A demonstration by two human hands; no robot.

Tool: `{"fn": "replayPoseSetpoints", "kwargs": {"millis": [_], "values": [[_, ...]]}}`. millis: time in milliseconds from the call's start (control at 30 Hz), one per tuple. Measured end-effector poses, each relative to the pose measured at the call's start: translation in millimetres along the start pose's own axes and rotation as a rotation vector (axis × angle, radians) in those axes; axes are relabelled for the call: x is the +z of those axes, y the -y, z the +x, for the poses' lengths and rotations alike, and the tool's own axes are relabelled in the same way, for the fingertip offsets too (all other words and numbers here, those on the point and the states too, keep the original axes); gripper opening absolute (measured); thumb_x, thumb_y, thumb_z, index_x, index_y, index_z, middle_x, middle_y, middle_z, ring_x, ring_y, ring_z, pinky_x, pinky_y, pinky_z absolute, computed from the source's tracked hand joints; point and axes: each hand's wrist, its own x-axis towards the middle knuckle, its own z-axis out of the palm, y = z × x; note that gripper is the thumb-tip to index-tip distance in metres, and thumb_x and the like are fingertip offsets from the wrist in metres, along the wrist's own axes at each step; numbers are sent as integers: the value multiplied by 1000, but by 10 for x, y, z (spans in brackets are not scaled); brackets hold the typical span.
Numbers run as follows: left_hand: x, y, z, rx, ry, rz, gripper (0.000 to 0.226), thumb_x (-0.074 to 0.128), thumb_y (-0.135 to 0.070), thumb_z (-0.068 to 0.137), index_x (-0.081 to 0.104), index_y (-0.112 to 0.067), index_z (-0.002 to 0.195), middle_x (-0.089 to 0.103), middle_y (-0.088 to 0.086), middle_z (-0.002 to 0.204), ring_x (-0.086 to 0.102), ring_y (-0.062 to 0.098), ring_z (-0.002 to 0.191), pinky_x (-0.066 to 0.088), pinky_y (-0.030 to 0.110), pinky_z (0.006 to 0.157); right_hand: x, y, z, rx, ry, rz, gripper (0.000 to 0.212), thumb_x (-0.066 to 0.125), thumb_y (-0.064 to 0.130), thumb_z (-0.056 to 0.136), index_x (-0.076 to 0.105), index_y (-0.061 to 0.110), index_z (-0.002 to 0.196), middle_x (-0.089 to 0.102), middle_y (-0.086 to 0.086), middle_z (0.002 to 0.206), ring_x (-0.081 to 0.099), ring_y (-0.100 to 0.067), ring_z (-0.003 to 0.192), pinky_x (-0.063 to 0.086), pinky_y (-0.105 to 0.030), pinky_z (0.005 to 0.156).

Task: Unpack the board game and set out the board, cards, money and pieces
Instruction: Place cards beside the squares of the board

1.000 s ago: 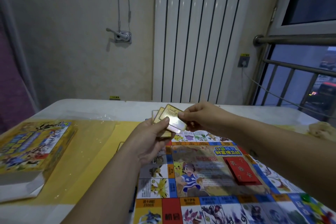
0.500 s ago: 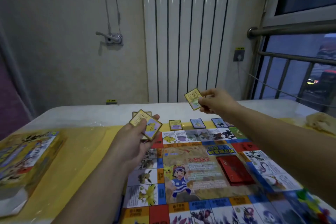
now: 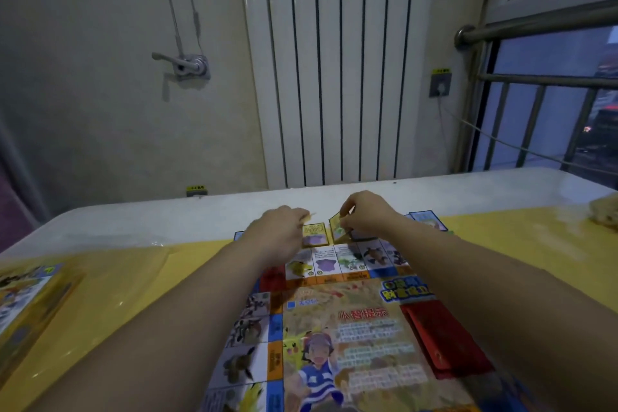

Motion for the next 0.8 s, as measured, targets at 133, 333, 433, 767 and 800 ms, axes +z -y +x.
{"fn": "replayPoseSetpoints", "kwargs": {"millis": [133, 333, 433, 767, 800], "values": [[135, -96, 95, 97, 152, 57, 36, 49, -30, 96, 50, -15, 130, 53, 8, 133, 47, 29, 121, 41, 39, 98, 45, -55, 49, -9, 14, -39, 21, 62, 13, 86, 68, 9, 106, 64, -9, 112, 57, -22, 101, 46, -28, 80], [273, -37, 93, 113, 234, 200, 33, 38, -33, 100, 46, -22, 131, 51, 8, 136, 45, 30, 123, 30, 45, 103, 83, -36, 79, -43, 83, -117, 20, 61, 16, 88, 68, 12, 107, 64, -7, 111, 58, -24, 104, 49, -39, 93], [249, -19, 73, 120, 237, 237, 42, 39, -30, 99, 38, -22, 140, 45, 8, 142, 42, 28, 128, 30, 43, 105, 147, -38, 110, -33, 93, -216, 18, 60, 18, 88, 69, 14, 103, 65, -6, 110, 58, -24, 102, 46, -41, 94], [276, 18, 63, 139, 227, 173, 47, 41, -21, 99, 32, -22, 145, 42, 8, 145, 40, 28, 129, 35, 37, 101, -123, -87, 32, -101, 4, -463, 38, 47, 16, 95, 52, 19, 133, 48, -5, 139, 44, -26, 126, 33, -42, 104], [278, 20, 62, 141, 226, 171, 48, 41, -21, 99, 32, -22, 146, 42, 7, 146, 40, 28, 130, 35, 37, 100, -170, -119, 1, -106, 59, -506, 38, 46, 17, 96, 52, 16, 133, 48, -6, 140, 44, -27, 126, 34, -42, 104]]}}
